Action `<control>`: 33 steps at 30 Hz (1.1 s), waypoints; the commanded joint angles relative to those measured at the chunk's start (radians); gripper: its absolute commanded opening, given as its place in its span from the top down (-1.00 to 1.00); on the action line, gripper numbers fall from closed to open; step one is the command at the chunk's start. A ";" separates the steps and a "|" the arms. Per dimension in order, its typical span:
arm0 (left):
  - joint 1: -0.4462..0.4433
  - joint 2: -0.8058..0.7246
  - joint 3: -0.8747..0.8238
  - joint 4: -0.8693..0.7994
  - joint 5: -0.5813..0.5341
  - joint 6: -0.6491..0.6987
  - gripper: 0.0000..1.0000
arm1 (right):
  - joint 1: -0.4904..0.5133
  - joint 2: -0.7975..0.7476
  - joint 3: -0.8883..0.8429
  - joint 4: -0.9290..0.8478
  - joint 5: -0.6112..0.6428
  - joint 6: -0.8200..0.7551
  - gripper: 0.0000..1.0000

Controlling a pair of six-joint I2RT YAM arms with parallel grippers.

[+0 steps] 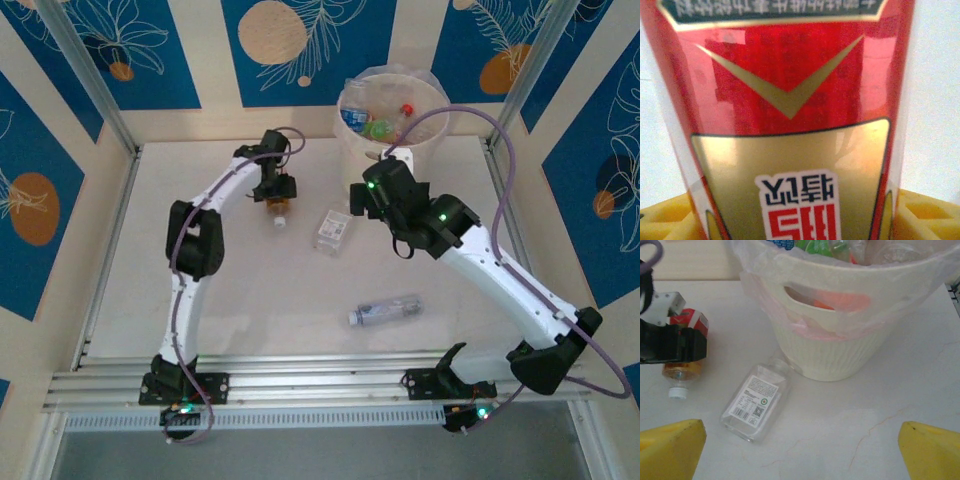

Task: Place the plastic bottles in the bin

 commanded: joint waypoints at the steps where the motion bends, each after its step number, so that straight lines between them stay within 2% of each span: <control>1: -0.037 -0.194 0.009 0.028 -0.052 0.038 -0.30 | 0.006 -0.066 0.015 -0.012 0.024 0.004 -0.98; 6: -0.088 -0.333 0.040 0.102 -0.049 0.094 -0.30 | 0.008 -0.168 0.027 -0.010 0.033 -0.011 -0.99; 11: -0.137 -0.344 0.167 0.212 0.025 0.136 -0.30 | 0.008 -0.265 0.013 -0.001 0.046 -0.025 -0.99; 15: -0.170 -0.246 0.359 0.275 0.088 0.143 -0.30 | 0.007 -0.297 0.010 -0.036 0.102 -0.015 -0.99; 20: -0.201 -0.085 0.569 0.411 0.158 0.121 -0.30 | 0.007 -0.308 -0.003 -0.046 0.100 -0.001 -0.99; 29: -0.238 0.069 0.587 0.798 0.187 0.030 -0.34 | 0.007 -0.294 -0.029 -0.023 0.062 0.003 -0.99; 33: -0.257 0.104 0.594 0.874 0.168 0.000 -0.35 | 0.007 -0.275 -0.034 -0.027 0.053 0.000 -0.99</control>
